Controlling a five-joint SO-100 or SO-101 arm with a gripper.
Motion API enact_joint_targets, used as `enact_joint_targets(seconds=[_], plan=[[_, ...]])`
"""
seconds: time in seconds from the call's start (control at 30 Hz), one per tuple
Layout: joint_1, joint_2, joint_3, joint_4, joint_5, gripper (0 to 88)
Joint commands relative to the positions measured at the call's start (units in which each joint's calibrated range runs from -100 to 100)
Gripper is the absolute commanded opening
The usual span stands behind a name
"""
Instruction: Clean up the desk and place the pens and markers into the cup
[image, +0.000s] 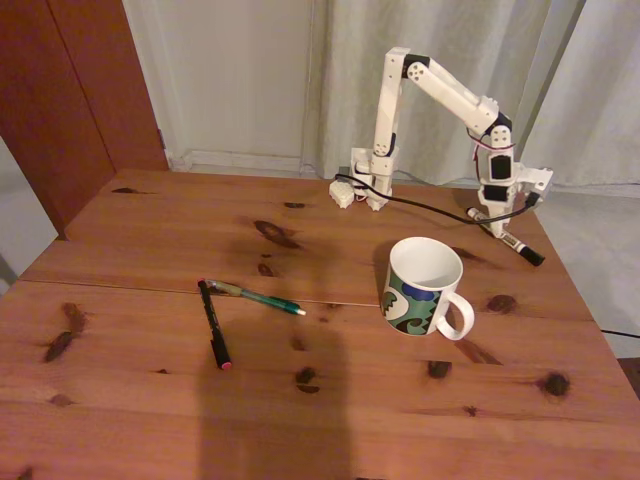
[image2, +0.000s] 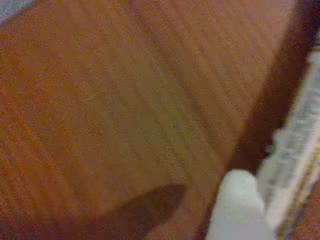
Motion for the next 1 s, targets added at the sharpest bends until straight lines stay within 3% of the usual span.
enact_joint_targets(seconds=[0.0, 0.4, 0.73, 0.8, 0.9, 0.97], plan=[[-0.8, -0.6, -0.8, -1.0, -0.1, 15.5], [1.3, -0.1, 0.9, -1.2, 0.1, 15.3], [1.5, -0.3, 10.4, -14.1, 0.2, 15.0], [1.5, -0.4, 10.2, -14.1, 0.1, 12.8], [1.5, -0.6, 10.3, -14.1, -0.1, 1.5], [1.7, -0.7, 10.1, -14.1, -0.1, 0.6]])
